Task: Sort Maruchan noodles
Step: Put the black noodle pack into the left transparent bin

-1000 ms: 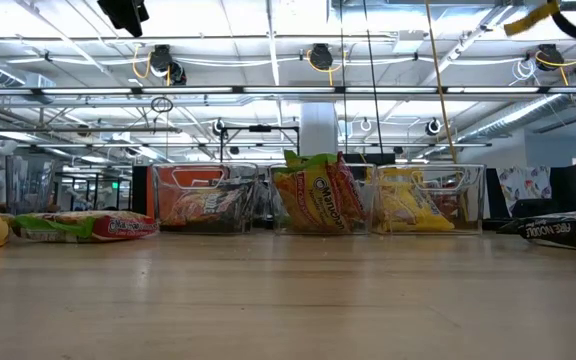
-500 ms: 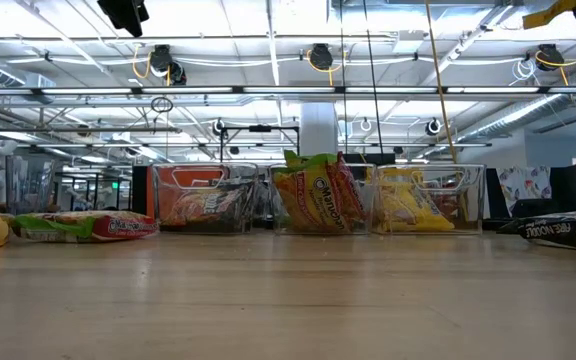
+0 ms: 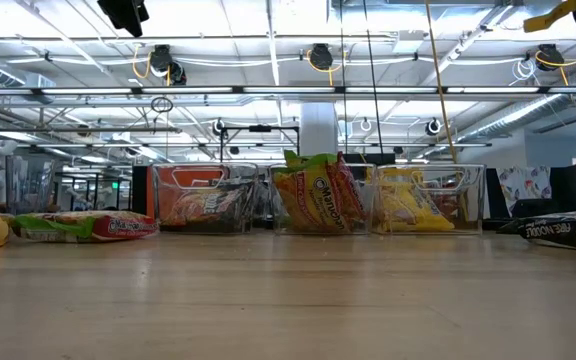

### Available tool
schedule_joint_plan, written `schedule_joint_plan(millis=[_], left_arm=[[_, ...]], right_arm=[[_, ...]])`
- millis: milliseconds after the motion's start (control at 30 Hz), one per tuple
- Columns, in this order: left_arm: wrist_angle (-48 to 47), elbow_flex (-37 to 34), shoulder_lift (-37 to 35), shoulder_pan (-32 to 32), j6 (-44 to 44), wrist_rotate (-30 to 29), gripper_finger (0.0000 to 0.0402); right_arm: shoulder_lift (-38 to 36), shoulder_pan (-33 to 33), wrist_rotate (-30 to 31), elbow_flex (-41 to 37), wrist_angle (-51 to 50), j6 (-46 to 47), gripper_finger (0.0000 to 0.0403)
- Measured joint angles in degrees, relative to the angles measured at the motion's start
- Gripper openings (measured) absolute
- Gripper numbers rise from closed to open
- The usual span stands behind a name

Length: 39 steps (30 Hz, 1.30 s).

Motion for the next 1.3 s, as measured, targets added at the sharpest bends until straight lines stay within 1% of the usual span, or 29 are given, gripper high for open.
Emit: schedule_joint_plan(millis=[233, 467, 767, 933, 1033, 1233, 1300], left_arm=[[0.00, 0.00, -0.02, 0.01, 0.00, 0.00, 0.0037], [0.02, 0.00, 0.00, 0.01, 0.00, 0.00, 0.0037], [0.02, 0.00, -0.02, 0.00, 0.00, 0.00, 0.0037], [0.02, 0.00, -0.01, 0.00, 0.00, 0.00, 0.0037], [0.02, 0.00, -0.02, 0.00, -0.02, 0.00, 0.0037], [0.02, 0.00, -0.01, 0.00, -0.02, 0.00, 0.0037], [0.02, 0.00, -0.01, 0.00, -0.02, -0.01, 0.0037]], right_arm=[[0.00, -0.02, 4.40, -0.03, 0.26, -0.09, 0.0052], [0.00, 0.02, 4.10, -0.04, 3.08, -0.33, 0.0052], [0.24, 0.02, 4.18, -0.04, 3.43, -0.69, 0.0052], [3.58, 0.44, 3.97, -0.04, 4.46, -4.37, 0.0052], [6.00, 0.48, 2.41, -0.04, 4.50, -7.73, 0.0052], [7.38, 0.48, 2.87, -0.04, 4.67, -6.06, 0.0052], [7.37, 0.65, 3.99, -0.04, 4.69, -4.97, 0.0052]])
